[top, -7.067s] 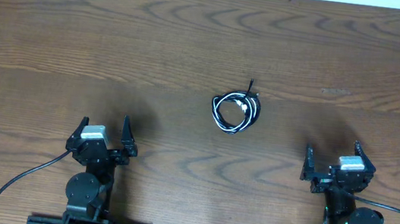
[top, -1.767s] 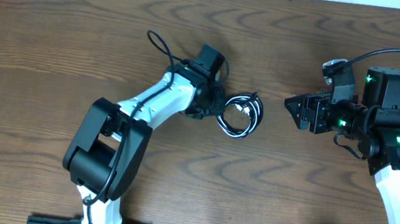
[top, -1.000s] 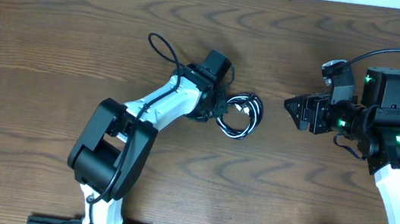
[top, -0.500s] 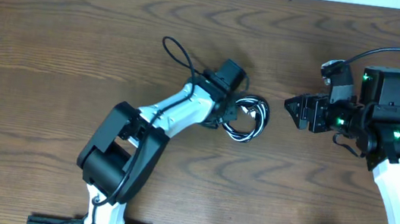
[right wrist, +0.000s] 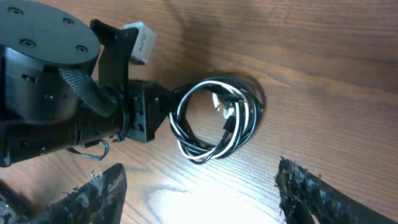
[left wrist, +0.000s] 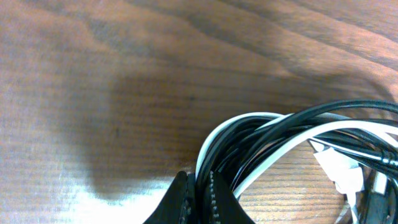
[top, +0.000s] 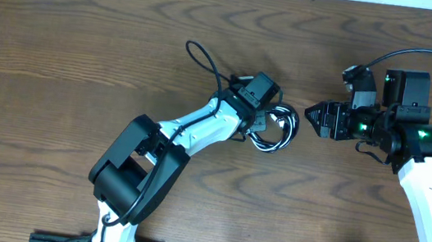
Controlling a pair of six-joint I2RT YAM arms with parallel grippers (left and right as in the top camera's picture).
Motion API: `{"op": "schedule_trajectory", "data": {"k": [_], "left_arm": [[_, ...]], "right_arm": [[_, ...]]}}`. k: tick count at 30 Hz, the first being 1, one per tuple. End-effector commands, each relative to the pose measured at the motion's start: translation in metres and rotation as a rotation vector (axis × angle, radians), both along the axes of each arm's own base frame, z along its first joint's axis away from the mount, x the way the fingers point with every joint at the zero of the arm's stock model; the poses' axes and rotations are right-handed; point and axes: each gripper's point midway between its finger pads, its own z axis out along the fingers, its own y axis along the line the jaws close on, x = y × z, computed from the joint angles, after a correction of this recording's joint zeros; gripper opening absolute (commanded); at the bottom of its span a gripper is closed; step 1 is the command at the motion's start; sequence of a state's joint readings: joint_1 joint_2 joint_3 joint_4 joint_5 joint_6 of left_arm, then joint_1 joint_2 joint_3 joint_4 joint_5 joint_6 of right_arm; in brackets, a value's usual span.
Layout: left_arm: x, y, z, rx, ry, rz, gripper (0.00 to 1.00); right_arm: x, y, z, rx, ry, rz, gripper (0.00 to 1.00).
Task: Untangle cables
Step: 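Lift the coil with the left gripper toward the right gripper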
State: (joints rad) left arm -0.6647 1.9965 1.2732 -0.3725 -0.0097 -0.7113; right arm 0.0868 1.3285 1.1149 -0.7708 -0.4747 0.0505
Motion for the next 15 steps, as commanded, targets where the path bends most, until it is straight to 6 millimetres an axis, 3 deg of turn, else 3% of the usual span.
{"op": "schedule_trajectory", "data": {"k": [1, 6, 10, 15], "left_arm": [[0.008, -0.001, 0.026, 0.011, -0.079, -0.133, 0.07], [0.009, -0.025, 0.110, -0.181, -0.222, -0.289, 0.07], [0.002, -0.028, 0.166, -0.309, -0.296, -0.324, 0.08], [-0.005, -0.024, 0.197, -0.417, -0.307, -0.354, 0.08]], "right_arm": [[0.001, 0.003, -0.002, 0.032, 0.025, -0.041, 0.73], [0.017, 0.004, 0.010, 0.115, 0.014, -0.147, 0.68], [0.037, 0.006, 0.027, 0.242, 0.005, -0.279, 0.56], [0.054, 0.013, 0.046, 0.334, -0.048, -0.293, 0.52]]}}
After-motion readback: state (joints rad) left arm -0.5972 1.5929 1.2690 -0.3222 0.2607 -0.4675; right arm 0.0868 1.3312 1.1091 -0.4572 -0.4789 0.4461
